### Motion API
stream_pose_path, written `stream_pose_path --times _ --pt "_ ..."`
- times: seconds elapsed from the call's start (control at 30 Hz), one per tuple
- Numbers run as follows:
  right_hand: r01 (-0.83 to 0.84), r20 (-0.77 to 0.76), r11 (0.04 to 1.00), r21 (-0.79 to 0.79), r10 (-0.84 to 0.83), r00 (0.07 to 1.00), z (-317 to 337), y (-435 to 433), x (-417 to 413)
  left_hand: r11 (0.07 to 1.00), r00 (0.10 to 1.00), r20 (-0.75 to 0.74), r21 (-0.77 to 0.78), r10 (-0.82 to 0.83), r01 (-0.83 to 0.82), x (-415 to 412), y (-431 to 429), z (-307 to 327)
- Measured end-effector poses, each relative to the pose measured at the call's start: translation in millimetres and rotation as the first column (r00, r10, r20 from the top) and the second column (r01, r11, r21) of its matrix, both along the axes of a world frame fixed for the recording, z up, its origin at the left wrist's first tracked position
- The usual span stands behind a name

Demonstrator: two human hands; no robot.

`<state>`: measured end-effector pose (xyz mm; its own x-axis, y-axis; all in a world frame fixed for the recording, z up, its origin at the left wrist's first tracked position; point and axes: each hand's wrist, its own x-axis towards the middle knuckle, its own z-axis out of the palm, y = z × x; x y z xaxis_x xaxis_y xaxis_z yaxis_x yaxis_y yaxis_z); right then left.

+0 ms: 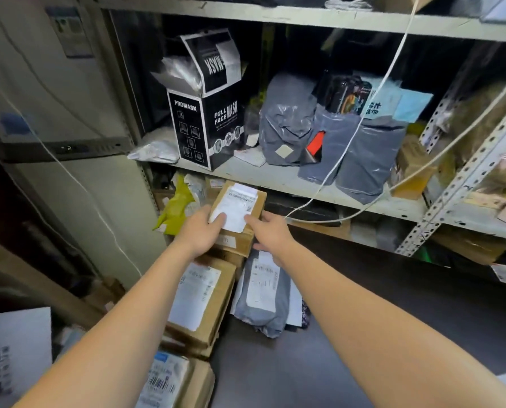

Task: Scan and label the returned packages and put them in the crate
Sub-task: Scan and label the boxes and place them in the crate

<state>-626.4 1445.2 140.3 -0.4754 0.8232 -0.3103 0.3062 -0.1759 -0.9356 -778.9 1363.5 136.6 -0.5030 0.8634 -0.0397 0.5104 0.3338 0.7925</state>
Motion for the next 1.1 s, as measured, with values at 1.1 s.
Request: stream_pose_path --times 1.1 --pt "0.405 0.09 0.911 -0.073 -0.399 0.913 -105.1 -210.9 634.9 0.902 0.869 0.323 -0.091 -0.375 0.423 617.3 -146.6 -123.1"
